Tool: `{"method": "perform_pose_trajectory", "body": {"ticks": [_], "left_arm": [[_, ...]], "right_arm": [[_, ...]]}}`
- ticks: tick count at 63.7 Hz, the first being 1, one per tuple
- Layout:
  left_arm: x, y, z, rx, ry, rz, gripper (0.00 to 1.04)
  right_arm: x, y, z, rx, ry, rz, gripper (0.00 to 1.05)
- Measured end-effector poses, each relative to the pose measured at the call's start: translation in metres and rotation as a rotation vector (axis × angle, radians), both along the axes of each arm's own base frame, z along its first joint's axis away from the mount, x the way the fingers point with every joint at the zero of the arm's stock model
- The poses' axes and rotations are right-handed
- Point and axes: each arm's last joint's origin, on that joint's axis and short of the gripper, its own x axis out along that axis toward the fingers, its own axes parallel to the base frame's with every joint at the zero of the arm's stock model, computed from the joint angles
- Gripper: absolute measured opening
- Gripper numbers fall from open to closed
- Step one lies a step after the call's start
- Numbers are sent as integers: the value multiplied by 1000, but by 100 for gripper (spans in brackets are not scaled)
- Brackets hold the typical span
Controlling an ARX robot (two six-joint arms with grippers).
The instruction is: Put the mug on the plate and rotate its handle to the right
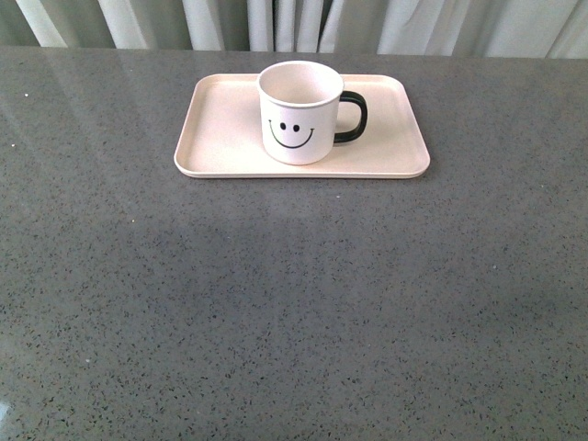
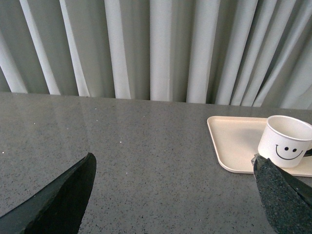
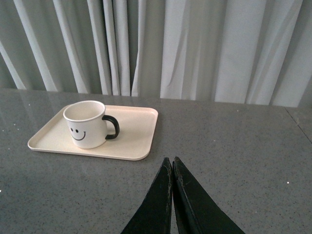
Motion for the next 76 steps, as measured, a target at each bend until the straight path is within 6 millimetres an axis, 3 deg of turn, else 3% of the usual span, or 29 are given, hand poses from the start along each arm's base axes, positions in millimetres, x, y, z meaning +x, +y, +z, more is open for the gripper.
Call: {"method": "perform_pose_trajectory", "body": {"ticks": [11,48,76], "left_arm": [[0,0,0,0,0,0,96],[0,0,0,0,0,0,96],[0,0,0,0,0,0,96]], "right_arm": [[0,0,0,-1,0,0,2],[0,0,0,0,-1,0,97],[0,0,0,0,-1,0,96]]}}
